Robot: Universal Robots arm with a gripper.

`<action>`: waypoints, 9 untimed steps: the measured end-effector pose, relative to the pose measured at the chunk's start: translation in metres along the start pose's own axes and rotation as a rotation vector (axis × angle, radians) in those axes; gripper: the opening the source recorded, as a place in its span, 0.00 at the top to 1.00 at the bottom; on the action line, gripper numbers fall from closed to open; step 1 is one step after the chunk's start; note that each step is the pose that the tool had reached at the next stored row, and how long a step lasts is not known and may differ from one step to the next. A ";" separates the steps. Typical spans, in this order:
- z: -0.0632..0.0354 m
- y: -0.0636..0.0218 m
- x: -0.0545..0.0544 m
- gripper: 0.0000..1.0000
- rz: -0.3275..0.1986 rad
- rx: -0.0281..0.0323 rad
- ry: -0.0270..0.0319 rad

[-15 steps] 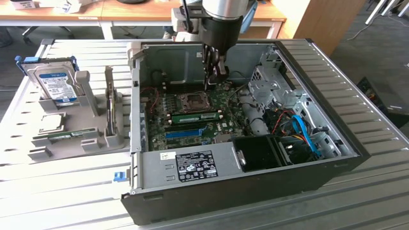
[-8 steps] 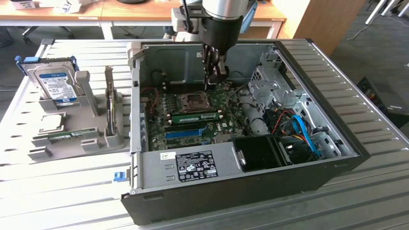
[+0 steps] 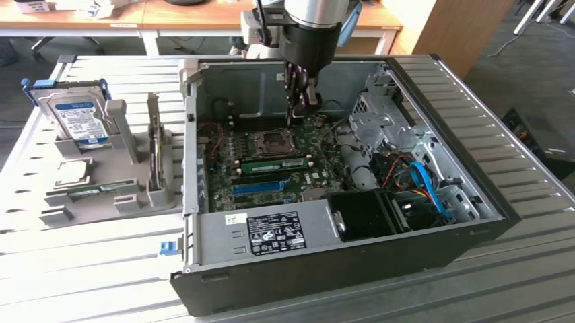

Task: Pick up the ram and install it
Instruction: 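Press down the ram until it locks into place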

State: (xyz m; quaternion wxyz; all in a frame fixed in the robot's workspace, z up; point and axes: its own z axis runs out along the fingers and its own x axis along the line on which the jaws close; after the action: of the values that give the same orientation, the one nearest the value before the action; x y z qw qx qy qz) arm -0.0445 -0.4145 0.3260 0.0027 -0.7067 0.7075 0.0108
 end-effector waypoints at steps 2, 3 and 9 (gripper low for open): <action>0.0000 0.0000 0.000 0.89 0.000 0.0000 0.0000; 0.0000 0.0000 0.000 0.89 0.000 0.0000 -0.0001; 0.0000 0.0000 0.000 0.89 0.000 0.0000 0.0000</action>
State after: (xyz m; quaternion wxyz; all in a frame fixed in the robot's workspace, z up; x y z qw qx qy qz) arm -0.0445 -0.4145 0.3260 0.0028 -0.7067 0.7075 0.0108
